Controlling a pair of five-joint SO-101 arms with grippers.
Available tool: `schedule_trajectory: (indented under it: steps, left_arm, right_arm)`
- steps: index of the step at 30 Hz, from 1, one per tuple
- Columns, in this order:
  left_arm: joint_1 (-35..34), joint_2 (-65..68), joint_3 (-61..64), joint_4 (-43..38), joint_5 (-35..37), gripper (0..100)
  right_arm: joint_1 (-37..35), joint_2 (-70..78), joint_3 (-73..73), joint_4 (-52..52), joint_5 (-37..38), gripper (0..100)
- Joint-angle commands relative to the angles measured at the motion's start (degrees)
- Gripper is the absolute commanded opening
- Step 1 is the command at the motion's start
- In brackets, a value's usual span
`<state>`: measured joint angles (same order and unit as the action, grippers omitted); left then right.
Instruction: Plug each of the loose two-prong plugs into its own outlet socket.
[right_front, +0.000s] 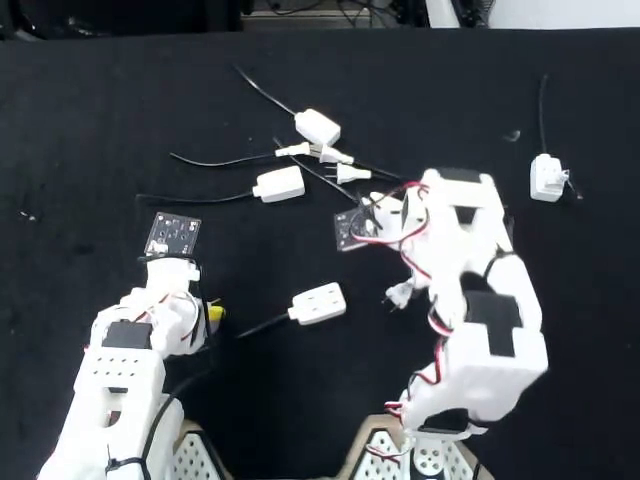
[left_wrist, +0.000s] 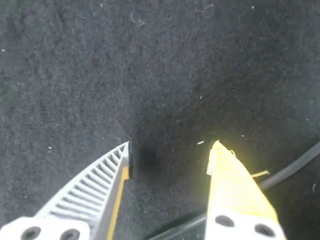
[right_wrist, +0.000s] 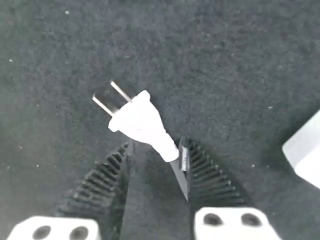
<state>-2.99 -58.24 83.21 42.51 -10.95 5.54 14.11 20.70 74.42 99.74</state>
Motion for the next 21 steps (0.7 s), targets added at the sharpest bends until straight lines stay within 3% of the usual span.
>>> schedule_trajectory:
  steps: [1,4,7,14,17,21]
  left_arm:
    - [-0.48,0.09,-0.48,-0.53,0.35,25]
    - [-0.48,0.09,-0.48,-0.44,0.35,25]
    - [-0.48,0.09,-0.48,-0.53,0.35,25]
    - [-0.48,0.09,-0.48,-0.62,0.35,25]
    - [-0.48,0.09,-0.48,-0.62,0.35,25]
    - [-0.48,0.09,-0.48,-0.62,0.35,25]
  right_arm:
    - [1.58,1.63,-4.53,1.58,0.79,13.7]
    - [1.14,2.77,-4.44,1.58,0.7,11.4]
    - [1.05,2.77,-4.79,1.85,-0.97,0.5]
    - [0.7,-1.01,-5.93,2.81,-21.27,1.1]
    - [0.0,-4.7,-1.98,1.05,-25.23,1.1]
    - [-0.53,-10.07,7.16,-10.02,-29.54,1.1]
